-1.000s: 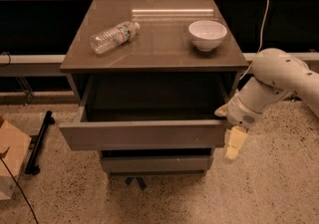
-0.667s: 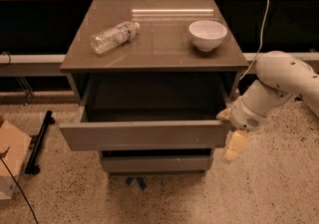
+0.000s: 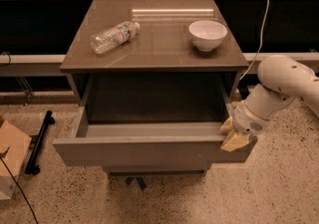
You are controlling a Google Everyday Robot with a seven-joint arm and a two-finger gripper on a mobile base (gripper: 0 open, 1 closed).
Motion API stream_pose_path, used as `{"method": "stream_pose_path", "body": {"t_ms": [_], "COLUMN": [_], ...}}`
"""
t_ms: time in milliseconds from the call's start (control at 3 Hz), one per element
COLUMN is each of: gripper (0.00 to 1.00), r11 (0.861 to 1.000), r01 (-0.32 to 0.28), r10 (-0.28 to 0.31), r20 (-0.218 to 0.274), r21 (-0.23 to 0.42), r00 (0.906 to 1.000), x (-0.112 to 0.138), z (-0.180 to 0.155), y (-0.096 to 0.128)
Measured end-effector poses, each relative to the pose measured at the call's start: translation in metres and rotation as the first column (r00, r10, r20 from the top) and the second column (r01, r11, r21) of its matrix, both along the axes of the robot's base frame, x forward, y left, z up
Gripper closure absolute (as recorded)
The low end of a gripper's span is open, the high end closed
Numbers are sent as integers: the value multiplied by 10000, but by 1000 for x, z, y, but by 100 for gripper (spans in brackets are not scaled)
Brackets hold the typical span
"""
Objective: Open top drawer
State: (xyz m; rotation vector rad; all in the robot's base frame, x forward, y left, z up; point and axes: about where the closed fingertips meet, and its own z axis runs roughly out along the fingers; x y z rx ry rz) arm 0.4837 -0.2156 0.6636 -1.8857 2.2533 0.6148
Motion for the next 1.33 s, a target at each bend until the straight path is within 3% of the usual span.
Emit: {"method": "stream_pose_path", "body": {"t_ms": [333, 667, 1000, 1333], "gripper": [99, 100, 86, 55], "r11": [9997, 9982, 9982, 9982], "r01": [217, 549, 549, 530], "r10": [-209, -528, -528, -507], "r20": [-498, -757, -758, -788], "r21": [148, 259, 259, 265], "r00": [9985, 9957, 9957, 9956], "x": [-28, -51, -51, -51], "z": [-7, -9, -9, -11], "y": [-6, -9, -9, -8]}}
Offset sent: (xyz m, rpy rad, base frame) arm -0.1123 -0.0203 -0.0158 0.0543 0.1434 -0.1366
